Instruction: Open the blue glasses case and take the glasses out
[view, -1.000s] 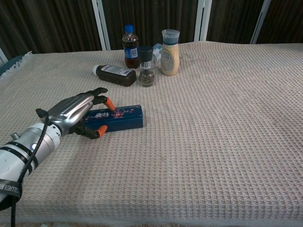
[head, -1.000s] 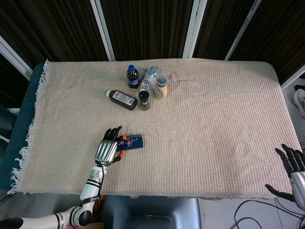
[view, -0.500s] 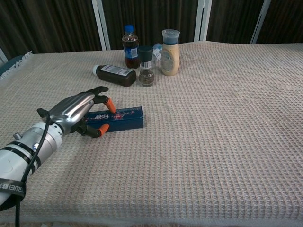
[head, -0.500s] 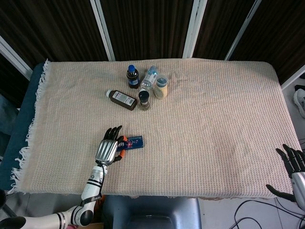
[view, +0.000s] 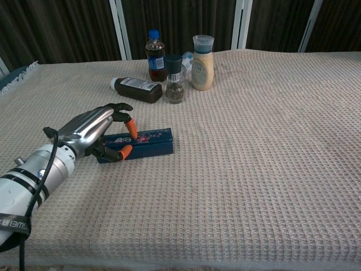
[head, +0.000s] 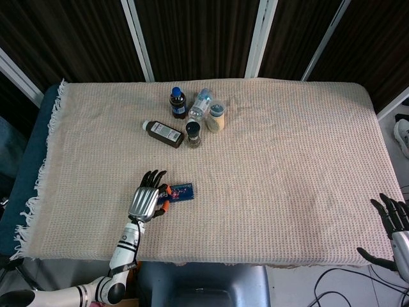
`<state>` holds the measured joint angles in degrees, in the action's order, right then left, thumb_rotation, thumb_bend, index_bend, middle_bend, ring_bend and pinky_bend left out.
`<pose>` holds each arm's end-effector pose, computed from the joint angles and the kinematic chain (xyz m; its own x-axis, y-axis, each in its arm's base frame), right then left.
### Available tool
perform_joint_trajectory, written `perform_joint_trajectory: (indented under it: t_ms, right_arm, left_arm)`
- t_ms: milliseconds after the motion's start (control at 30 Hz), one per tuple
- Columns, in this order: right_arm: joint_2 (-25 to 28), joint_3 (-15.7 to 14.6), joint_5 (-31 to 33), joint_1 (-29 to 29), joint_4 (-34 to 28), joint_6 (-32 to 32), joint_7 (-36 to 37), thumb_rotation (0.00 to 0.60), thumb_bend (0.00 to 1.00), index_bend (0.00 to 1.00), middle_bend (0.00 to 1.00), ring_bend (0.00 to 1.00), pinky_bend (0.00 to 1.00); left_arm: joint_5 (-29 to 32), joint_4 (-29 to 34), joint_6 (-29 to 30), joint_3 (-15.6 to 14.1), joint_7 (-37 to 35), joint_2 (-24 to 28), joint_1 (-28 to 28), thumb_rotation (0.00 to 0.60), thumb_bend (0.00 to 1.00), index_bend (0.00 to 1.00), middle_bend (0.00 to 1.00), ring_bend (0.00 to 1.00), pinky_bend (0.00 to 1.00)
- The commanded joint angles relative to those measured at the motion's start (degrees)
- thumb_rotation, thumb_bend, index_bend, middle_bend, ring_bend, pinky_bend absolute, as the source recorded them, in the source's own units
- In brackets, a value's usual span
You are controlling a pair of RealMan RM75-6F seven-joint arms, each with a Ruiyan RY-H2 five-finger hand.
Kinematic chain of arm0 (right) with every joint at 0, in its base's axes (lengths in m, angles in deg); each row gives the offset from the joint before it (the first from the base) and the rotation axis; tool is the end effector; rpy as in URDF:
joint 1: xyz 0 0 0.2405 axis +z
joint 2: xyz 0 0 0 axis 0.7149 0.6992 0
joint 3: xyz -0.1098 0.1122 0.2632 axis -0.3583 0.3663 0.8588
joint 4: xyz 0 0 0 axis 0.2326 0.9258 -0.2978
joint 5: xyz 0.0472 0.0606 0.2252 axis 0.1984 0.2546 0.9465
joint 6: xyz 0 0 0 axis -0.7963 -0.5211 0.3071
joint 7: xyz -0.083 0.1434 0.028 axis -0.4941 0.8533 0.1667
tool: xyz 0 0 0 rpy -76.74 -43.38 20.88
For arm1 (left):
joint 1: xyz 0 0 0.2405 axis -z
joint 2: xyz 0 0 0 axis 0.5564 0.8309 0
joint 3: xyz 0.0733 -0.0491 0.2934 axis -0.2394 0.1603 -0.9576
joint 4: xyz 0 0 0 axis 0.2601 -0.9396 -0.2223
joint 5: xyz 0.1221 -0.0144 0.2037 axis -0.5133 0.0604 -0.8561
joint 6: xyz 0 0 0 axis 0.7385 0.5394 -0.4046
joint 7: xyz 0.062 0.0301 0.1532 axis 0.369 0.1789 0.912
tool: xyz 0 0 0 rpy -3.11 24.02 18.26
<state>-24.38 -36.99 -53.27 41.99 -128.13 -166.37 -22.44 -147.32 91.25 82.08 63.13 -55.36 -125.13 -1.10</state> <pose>-0.3693 -0.1385 0.2066 0.4169 -0.0151 0.9088 -0.9090 -0.0092 0.4168 -0.1806 0.3558 -0.1285 0.2491 0.1861 0.9504 0.9496 -0.2395 -0.2020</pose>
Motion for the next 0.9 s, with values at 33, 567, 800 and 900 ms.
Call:
perform_joint_trajectory:
  t_ms: [33, 567, 800, 900]
  right_arm:
    - [-0.01, 0.01, -0.02, -0.02, -0.01, -0.03, -0.01, 0.6, 0.1, 0.0, 0.0, 0.0, 0.0]
    - [0.41, 0.03, -0.32, -0.47, 0.25, -0.95, 1.34, 0.6, 0.1, 0.0, 0.0, 0.0, 0.0]
    - [0.75, 0.28, 0.06, -0.54, 0.52, -1.16, 2.45, 0.6, 0.1, 0.0, 0.0, 0.0, 0.0]
    - [0.74, 0.32, 0.11, -0.41, 0.59, -0.91, 2.43, 0.6, 0.1, 0.0, 0.0, 0.0, 0.0]
  left_arm:
    - [0.24, 0.02, -0.08, 0.08, 0.1, 0.05, 0.09, 0.6, 0.39, 0.63, 0.09, 0.0, 0.0]
    - [6.06, -7.92, -3.7, 6.9, 0.44, -1.73, 5.01, 0.6, 0.4, 0.57, 0.1, 0.0, 0.0]
    - [8.94, -14.53, -6.47, 10.48, -0.97, -3.02, 8.86, 0.6, 0.4, 0.01, 0.04, 0.0, 0.0]
    - [8.45, -11.11, -7.0, 9.9, -3.08, -0.37, 7.96, 0.6, 0.4, 0.02, 0.02, 0.0, 0.0]
